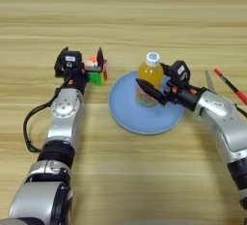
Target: Move the objects on the table
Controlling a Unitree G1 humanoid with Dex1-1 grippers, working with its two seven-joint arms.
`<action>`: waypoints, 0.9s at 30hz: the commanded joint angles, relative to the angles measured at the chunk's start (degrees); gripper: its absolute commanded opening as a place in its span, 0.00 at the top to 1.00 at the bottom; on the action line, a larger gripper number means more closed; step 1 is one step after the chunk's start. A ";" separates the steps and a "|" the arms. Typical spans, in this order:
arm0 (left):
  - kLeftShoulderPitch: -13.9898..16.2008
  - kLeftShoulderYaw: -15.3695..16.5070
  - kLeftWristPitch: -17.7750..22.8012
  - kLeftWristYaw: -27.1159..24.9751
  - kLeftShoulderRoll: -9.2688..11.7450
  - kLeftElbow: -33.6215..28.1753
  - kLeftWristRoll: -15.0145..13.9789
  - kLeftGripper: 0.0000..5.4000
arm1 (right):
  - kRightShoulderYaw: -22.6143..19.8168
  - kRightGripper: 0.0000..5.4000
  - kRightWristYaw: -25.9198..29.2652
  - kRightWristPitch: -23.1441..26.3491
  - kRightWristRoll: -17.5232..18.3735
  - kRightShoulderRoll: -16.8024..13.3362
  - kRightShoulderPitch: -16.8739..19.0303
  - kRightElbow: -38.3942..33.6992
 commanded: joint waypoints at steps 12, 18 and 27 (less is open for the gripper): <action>-0.12 -0.02 0.25 0.29 -0.13 0.01 0.40 0.00 | 0.20 0.14 0.31 -1.50 -0.28 -0.01 -1.12 1.99; -0.10 -0.04 0.23 0.28 -0.13 0.01 0.42 0.00 | 0.06 0.01 0.21 -1.69 -0.19 -0.02 -1.08 1.60; -0.06 -0.07 0.19 0.29 -0.14 0.00 0.45 0.00 | -0.40 0.00 -0.29 -1.84 0.14 -0.06 -0.80 -0.39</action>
